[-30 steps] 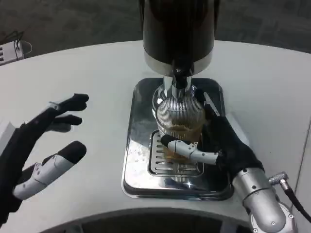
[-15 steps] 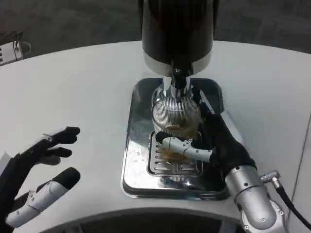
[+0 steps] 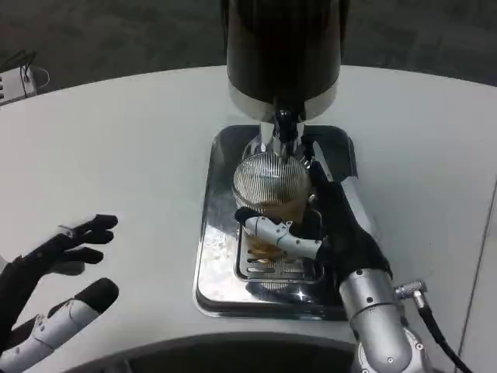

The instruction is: Grasp the cup under the faucet to collect the drink, then remove the cup.

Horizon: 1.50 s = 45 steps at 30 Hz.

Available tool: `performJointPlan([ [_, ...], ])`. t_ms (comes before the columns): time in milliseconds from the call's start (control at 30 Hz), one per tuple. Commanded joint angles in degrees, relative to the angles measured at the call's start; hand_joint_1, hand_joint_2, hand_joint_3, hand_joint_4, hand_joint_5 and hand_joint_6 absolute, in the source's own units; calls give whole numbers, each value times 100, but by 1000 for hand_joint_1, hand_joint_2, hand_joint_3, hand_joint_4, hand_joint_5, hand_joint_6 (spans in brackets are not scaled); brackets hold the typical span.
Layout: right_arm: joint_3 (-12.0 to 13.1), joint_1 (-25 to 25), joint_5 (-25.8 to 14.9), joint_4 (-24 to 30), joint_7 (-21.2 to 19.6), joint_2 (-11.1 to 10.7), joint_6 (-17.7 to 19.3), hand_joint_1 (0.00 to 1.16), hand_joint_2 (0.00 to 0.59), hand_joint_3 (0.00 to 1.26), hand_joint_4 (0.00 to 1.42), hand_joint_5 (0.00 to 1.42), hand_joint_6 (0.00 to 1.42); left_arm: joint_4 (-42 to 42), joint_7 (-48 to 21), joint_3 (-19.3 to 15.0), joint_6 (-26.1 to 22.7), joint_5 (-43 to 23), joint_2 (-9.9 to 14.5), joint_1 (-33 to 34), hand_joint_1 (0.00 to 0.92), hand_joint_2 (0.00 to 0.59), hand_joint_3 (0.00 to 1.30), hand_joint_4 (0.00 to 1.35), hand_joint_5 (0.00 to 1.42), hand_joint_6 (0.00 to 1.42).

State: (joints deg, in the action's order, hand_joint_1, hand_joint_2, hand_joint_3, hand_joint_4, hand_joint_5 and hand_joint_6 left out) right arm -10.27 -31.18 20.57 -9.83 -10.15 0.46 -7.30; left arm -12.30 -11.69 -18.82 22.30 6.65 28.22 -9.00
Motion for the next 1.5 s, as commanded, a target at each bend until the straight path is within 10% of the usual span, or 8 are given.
performJointPlan([
  [33, -114, 22, 192, -127, -417, 262, 34, 798, 227, 29, 97, 161, 130, -7, -93, -33, -10, -76, 44, -150, 0, 92, 278, 277, 344, 371],
  [1033, -424, 100, 522, -780, -1817, 841, 274, 865, 301, 568, 641, 639, 464, 310, -174, -17, 4, -169, 104, -100, 0, 93, 369, 371, 414, 371],
  [1500, -487, 464, 472, -423, -2117, 764, 672, 913, 308, 1119, 1311, 1349, 1322, 477, -149, 113, 9, -159, 52, 94, 0, 93, 374, 372, 423, 371],
])
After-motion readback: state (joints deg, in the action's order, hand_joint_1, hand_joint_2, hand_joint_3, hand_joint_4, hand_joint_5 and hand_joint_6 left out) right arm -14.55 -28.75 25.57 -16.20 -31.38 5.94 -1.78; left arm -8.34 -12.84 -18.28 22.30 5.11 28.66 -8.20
